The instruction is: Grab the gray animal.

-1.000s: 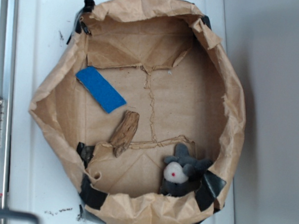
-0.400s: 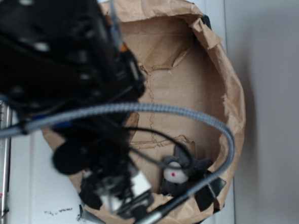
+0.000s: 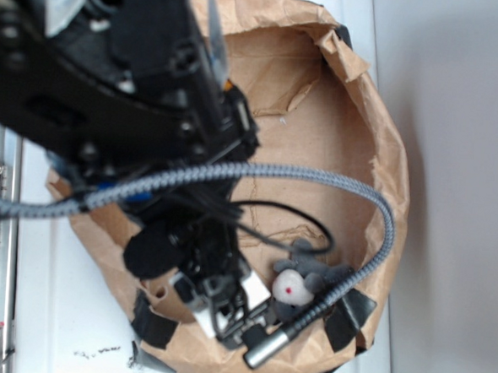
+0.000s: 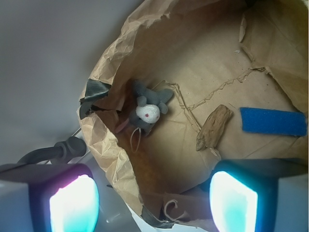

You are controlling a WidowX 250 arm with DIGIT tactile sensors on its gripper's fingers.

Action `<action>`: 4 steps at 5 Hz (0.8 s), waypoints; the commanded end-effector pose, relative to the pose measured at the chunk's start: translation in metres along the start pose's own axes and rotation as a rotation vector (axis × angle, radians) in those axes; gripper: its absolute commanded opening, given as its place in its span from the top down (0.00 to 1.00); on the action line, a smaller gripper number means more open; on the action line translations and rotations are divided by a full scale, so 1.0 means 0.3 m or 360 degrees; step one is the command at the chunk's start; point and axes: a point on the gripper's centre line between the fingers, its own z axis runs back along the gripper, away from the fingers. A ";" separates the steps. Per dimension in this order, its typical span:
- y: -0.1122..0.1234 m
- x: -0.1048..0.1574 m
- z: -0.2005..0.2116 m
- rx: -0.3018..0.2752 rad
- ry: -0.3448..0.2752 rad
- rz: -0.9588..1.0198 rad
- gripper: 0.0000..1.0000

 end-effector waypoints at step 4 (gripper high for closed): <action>0.044 0.110 -0.205 0.0101 -0.0460 0.0140 0.00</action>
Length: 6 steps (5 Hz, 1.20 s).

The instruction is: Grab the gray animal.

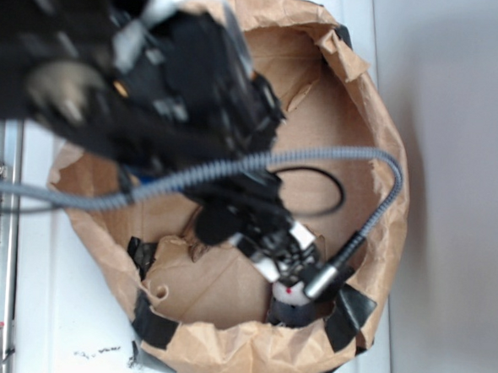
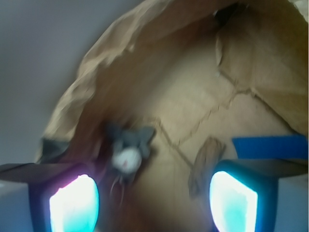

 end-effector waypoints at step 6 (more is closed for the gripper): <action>-0.110 -0.034 -0.252 -0.0276 0.0285 -0.0040 0.00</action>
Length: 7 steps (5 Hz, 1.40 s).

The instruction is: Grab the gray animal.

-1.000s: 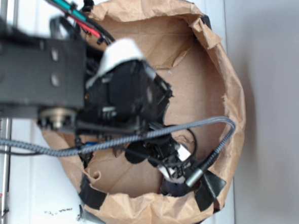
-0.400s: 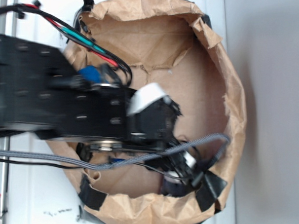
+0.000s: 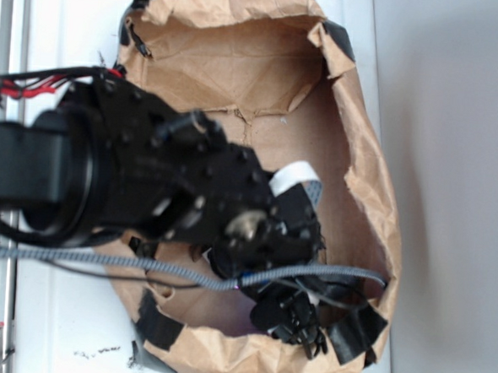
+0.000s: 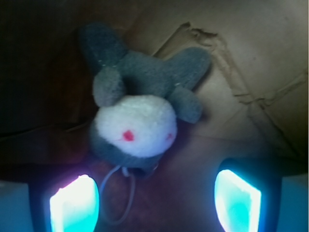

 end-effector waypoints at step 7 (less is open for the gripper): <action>-0.058 0.100 0.190 -0.0227 -0.0257 0.0092 1.00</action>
